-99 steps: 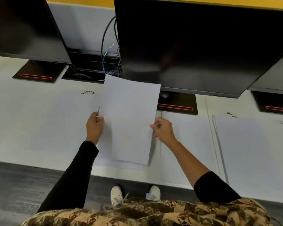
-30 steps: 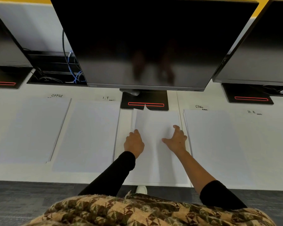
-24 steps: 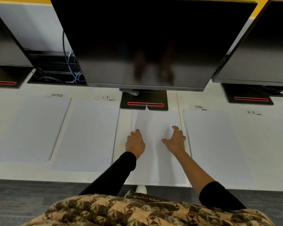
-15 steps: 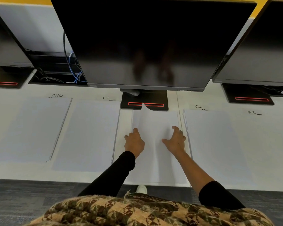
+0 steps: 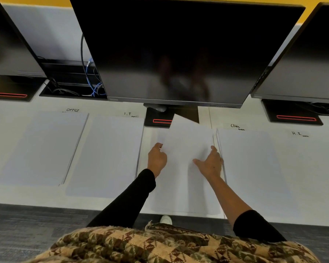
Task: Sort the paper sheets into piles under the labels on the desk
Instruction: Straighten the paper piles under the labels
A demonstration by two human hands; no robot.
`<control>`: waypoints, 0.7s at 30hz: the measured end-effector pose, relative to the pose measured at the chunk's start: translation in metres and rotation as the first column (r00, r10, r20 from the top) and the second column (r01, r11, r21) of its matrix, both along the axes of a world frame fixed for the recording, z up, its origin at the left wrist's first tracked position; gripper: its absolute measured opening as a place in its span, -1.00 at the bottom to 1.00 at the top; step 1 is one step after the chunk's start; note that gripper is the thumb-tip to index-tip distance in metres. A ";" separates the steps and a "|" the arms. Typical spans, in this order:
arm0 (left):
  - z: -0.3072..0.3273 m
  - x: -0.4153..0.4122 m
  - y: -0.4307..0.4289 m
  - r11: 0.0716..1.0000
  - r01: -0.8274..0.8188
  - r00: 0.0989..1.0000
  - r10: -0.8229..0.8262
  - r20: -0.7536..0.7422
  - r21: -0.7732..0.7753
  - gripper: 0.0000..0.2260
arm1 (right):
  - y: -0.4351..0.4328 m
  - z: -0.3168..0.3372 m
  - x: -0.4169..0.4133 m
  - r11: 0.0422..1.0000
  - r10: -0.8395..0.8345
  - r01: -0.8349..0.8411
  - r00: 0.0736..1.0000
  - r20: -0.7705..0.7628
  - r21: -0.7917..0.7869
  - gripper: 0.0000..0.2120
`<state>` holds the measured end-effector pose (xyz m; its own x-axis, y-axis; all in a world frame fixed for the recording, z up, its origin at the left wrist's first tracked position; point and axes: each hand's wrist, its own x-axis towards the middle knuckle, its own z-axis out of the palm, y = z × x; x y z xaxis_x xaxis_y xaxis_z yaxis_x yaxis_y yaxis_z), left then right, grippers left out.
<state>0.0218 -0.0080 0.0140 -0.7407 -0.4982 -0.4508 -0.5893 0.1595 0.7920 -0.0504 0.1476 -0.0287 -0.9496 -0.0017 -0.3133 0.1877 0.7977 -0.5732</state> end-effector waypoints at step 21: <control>0.018 0.011 -0.056 0.991 -0.119 0.927 0.135 -0.351 0.067 -0.68 | -0.040 0.066 0.010 0.871 -0.153 -0.016 0.941 -0.302 -0.491 -0.83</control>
<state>0.0333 -0.0641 0.0324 -0.7877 -0.5843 -0.1951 -0.2829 0.0619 0.9572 -0.0401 0.1079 0.0372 -0.9995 -0.0024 0.0319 -0.0303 0.3981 -0.9168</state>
